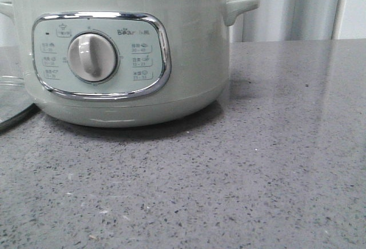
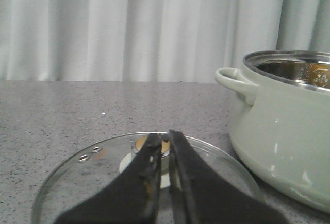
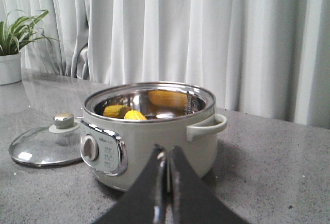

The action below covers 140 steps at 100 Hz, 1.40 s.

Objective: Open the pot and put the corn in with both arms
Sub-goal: 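Withdraw the right gripper upward away from the cooker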

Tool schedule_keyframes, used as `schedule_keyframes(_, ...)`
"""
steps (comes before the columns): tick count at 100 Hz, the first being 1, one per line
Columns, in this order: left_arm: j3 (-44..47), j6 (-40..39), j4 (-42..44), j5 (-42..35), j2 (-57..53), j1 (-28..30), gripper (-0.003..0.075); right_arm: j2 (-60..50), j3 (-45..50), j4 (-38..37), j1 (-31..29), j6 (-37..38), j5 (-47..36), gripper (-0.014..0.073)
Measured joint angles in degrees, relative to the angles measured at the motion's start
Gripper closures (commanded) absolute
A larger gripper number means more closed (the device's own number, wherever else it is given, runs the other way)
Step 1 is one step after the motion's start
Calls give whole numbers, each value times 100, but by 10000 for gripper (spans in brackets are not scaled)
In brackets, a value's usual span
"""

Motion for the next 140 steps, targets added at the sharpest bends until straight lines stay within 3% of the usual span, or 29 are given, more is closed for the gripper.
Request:
schedule_keyframes(86, 24, -1, -223, -50, 0, 0, 741, 0, 4, -12, 0, 5, 46, 667)
schedule_keyframes(109, 821, -1, -232, -148, 0, 0, 741, 0, 4, -12, 0, 5, 58, 667)
schedule_keyframes(130, 862, -11, -257, 761, 0, 109, 741, 0, 4, -12, 0, 5, 58, 667)
schedule_keyframes(140, 862, 70, -257, 827, 0, 253, 741, 0, 4, -12, 0, 5, 58, 667)
